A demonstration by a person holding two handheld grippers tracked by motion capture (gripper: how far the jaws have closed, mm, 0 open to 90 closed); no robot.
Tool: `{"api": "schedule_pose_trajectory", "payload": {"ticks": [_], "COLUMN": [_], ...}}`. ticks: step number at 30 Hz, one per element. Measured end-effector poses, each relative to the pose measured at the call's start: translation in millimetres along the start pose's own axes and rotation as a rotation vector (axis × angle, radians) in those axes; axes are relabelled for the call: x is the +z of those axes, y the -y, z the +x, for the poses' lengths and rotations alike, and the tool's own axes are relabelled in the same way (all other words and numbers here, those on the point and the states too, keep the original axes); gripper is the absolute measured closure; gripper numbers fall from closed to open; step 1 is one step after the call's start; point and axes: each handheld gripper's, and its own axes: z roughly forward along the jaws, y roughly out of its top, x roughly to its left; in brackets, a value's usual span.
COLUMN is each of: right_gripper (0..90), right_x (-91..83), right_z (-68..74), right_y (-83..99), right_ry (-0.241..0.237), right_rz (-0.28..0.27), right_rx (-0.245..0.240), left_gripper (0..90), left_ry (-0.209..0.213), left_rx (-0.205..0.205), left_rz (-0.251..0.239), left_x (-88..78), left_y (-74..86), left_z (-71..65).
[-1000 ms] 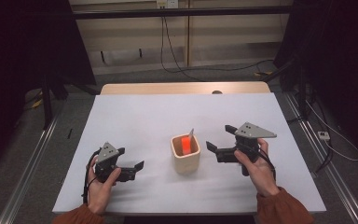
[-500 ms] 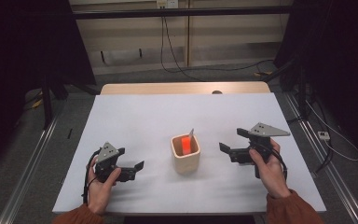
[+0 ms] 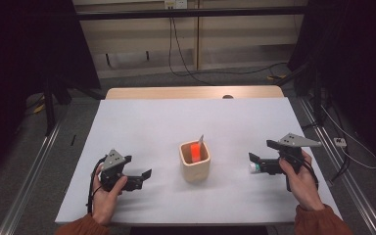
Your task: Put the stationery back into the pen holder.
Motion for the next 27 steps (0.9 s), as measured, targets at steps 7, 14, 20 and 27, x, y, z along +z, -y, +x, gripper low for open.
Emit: {"api": "schedule_pose_trajectory", "payload": {"ticks": [7,14,20,27], "right_gripper": [12.0,12.5,15.0,19.8], "right_x": [-9.7,-4.8,4.3,5.7], "right_z": [-11.7,-28.8,-39.7,-49.3], "right_y": [-0.3,-2.1,-1.7,-0.6], "right_ry": [-0.099,-0.186,-0.198,-0.262], "right_rz": [0.016,0.125,0.245,0.292], "right_rx": [-0.033,-0.181,-0.256,-0.338], "left_gripper": [5.9,5.9,5.9,5.9], "left_ry": [0.001,-0.003,-0.003,0.000], "left_rx": [-0.001,-0.006,-0.004,-0.005], "left_rz": [0.002,0.006,0.006,0.012], "left_x": [0.6,1.1,1.2,1.9], "left_y": [0.1,0.4,0.4,0.6], "left_z": [0.1,0.5,0.8,0.7]}}
